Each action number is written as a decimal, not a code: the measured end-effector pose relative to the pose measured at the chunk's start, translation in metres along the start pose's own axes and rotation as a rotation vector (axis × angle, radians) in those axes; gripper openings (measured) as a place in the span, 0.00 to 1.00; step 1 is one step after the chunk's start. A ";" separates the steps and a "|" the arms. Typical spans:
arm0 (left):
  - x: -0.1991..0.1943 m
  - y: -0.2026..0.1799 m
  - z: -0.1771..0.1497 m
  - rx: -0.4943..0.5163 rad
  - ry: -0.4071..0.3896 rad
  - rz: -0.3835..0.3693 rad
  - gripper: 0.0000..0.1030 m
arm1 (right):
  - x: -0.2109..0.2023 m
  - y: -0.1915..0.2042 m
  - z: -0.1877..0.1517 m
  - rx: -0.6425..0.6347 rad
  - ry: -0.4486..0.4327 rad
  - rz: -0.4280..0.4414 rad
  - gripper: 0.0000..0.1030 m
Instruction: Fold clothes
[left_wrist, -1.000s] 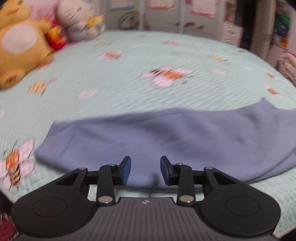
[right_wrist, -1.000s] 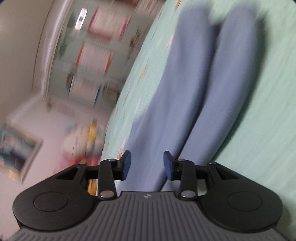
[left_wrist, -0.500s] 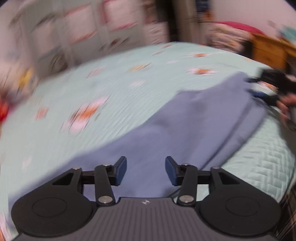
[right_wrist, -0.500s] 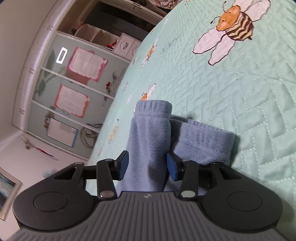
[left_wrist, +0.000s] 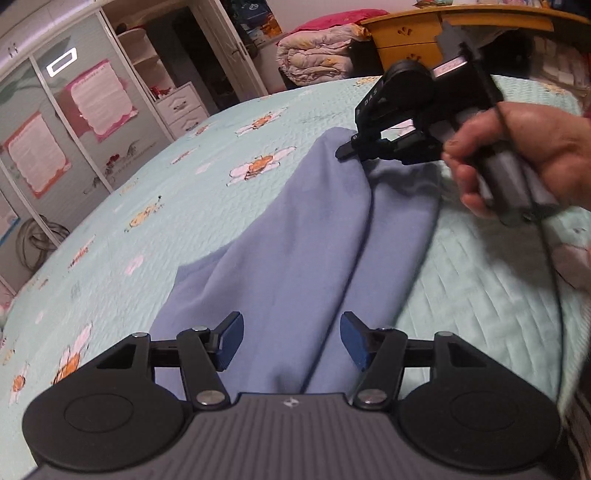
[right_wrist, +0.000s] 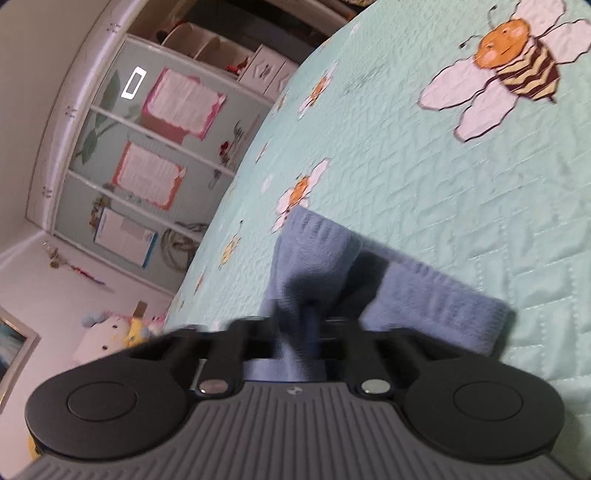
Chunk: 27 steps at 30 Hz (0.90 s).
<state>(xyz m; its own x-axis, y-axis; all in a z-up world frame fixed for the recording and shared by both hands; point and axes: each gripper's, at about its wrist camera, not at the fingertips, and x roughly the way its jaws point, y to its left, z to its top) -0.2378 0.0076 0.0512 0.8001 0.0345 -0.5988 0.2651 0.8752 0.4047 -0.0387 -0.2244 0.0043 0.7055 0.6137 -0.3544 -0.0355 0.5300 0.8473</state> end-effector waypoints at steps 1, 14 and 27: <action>0.007 -0.002 0.003 0.001 0.004 0.001 0.62 | -0.003 0.002 -0.001 0.009 -0.004 0.011 0.04; 0.035 -0.027 0.008 0.142 -0.014 0.097 0.59 | -0.040 0.028 0.001 0.227 -0.022 0.180 0.04; 0.000 0.001 0.004 0.067 -0.021 -0.013 0.05 | -0.086 -0.007 -0.009 0.117 -0.030 0.066 0.06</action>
<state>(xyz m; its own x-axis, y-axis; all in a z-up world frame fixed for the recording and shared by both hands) -0.2355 0.0067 0.0547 0.8072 0.0123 -0.5901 0.3108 0.8411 0.4427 -0.1053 -0.2757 0.0248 0.7250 0.6265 -0.2861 -0.0005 0.4159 0.9094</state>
